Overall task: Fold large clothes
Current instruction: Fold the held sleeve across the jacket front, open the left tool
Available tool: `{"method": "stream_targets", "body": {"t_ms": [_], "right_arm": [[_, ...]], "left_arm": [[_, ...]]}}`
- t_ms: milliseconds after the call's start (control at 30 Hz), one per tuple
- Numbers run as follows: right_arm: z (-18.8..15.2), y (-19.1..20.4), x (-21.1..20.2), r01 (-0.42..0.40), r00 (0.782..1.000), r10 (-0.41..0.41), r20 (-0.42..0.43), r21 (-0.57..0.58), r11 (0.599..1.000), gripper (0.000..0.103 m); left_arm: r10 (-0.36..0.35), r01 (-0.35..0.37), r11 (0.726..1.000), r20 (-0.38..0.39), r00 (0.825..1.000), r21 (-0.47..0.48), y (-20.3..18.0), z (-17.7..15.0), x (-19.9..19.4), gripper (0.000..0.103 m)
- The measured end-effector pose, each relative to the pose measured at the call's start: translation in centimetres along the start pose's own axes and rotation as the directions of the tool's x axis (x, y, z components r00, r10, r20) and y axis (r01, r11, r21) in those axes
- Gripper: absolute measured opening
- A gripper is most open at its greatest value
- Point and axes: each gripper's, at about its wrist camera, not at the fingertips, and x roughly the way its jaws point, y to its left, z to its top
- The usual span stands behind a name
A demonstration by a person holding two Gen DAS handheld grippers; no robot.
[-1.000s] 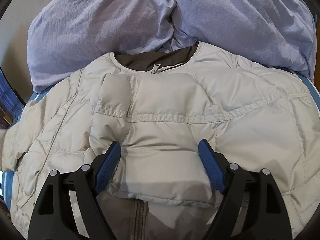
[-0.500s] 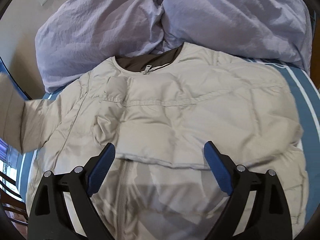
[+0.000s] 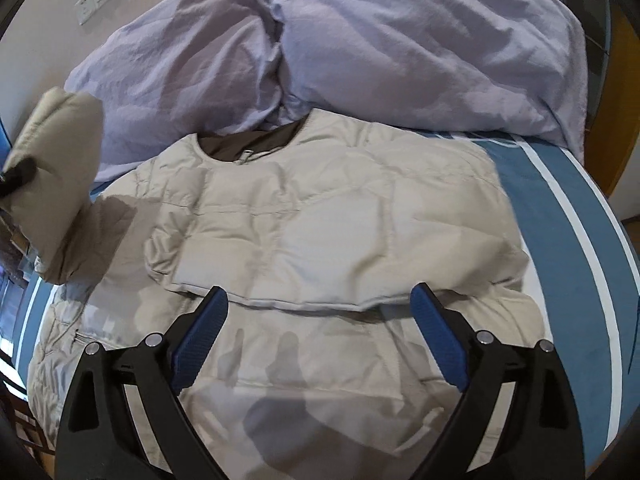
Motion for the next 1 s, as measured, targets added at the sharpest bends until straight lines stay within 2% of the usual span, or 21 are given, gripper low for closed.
{"method": "stream_targets", "body": {"t_ms": [133,333,400,500,533,567,767,867,1000], "right_arm": [[-0.6,-1.3,0.4,0.013,1.0,-0.013,-0.015,0.022,1.0,0.094],[-1.0,-2.2,0.6,0.03,0.999,-0.029,-0.019,0.03,0.999,0.094],[-1.0,-2.2,0.6,0.034,0.999,-0.034,-0.018,0.026,0.999,0.094],[-1.1,-2.2,0.5,0.03,0.999,-0.03,-0.017,0.026,0.999,0.094],[-1.1,-2.2,0.5,0.03,0.999,-0.029,-0.016,0.025,0.999,0.094],[-1.1,-2.2,0.5,0.029,0.999,-0.029,-0.015,0.025,0.999,0.094],[-1.1,-2.3,0.1,0.023,1.0,-0.023,-0.009,0.029,0.999,0.094],[-1.2,-2.2,0.1,0.02,1.0,-0.02,-0.008,0.028,0.999,0.094],[-1.2,-2.1,0.2,0.018,1.0,-0.018,-0.009,0.022,1.0,0.094]], "left_arm": [[-0.019,0.02,1.0,-0.076,0.997,0.022,-2.0,-2.0,3.1,0.016],[0.005,0.009,0.996,-0.158,0.987,0.084,-4.2,-4.4,6.2,0.02],[-0.004,0.018,0.996,-0.162,0.987,0.084,-4.2,-4.6,5.9,0.027],[-0.036,0.047,0.996,-0.148,0.988,0.075,-4.2,-4.2,5.0,0.046],[-0.027,0.038,0.996,-0.127,0.992,0.083,-4.3,-3.9,4.4,0.055],[-0.02,0.03,0.995,-0.107,0.994,0.093,-4.3,-3.7,3.9,0.059],[0.094,-0.086,0.989,-0.057,0.994,0.118,-2.9,-2.9,3.7,0.06],[0.169,-0.159,0.979,-0.074,0.983,0.124,-1.9,-3.2,5.3,0.06],[0.194,-0.176,0.976,-0.147,0.97,0.125,-1.4,-4.5,7.9,0.06]]}}
